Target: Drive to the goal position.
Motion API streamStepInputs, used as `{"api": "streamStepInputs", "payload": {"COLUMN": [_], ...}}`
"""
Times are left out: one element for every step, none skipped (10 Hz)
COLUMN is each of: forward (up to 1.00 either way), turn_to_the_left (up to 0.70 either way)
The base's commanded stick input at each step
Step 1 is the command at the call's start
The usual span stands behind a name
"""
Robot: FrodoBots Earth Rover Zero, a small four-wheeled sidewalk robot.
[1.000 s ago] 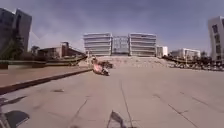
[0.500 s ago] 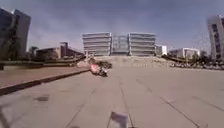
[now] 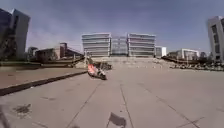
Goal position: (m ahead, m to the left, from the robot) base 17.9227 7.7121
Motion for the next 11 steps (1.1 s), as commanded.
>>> {"api": "streamStepInputs", "payload": {"forward": [1.0,1.0,1.0,1.0,1.0,1.0,1.0,1.0,1.0,1.0,1.0], "turn_to_the_left": [0.0,0.0,0.0,0.0,0.0,0.0,0.0,0.0,0.0,0.0,-0.4]}}
